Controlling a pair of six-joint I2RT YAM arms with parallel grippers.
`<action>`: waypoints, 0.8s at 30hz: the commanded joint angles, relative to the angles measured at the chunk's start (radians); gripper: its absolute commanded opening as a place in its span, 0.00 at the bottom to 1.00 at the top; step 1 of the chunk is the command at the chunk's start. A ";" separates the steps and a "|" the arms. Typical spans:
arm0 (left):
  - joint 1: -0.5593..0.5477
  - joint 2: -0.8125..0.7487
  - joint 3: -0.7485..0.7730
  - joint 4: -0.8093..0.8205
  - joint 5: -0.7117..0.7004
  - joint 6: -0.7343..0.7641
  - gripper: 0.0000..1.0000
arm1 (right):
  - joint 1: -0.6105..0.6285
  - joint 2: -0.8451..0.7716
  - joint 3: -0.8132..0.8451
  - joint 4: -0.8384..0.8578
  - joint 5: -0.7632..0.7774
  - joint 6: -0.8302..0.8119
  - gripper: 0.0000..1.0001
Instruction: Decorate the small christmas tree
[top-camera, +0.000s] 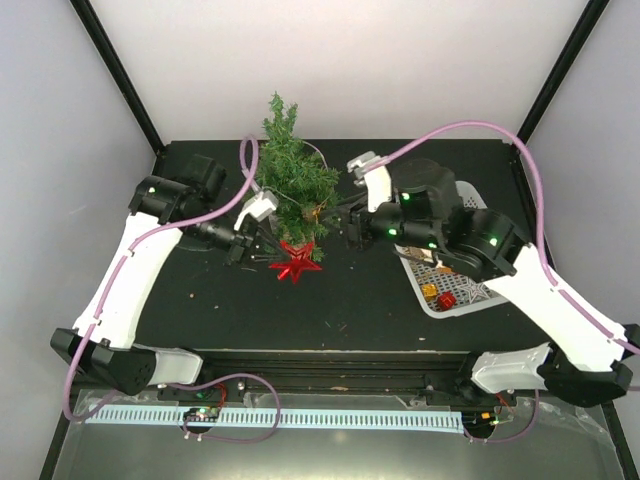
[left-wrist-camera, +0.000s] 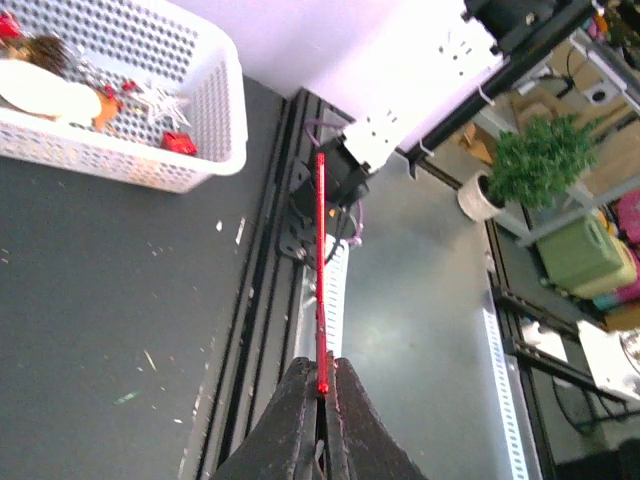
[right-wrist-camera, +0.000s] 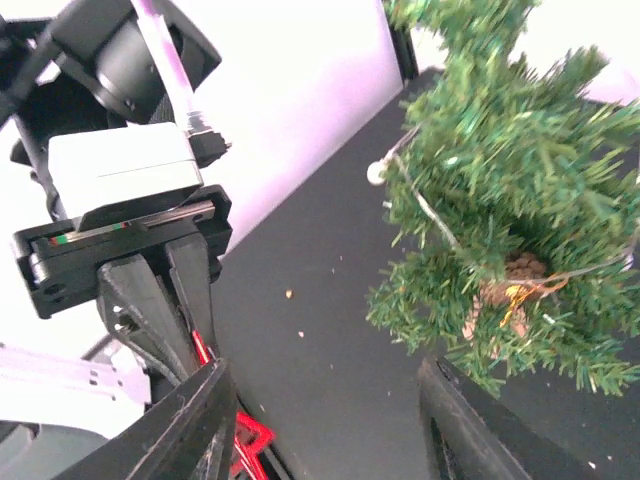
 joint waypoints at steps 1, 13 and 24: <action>0.078 -0.003 0.086 -0.008 0.109 -0.004 0.02 | -0.044 -0.041 -0.041 0.134 -0.108 0.045 0.51; 0.230 0.028 0.137 -0.007 0.330 -0.039 0.02 | -0.046 0.073 -0.032 0.217 -0.371 0.058 0.47; 0.243 0.018 0.107 -0.008 0.346 -0.035 0.02 | -0.045 0.111 -0.019 0.269 -0.385 0.060 0.09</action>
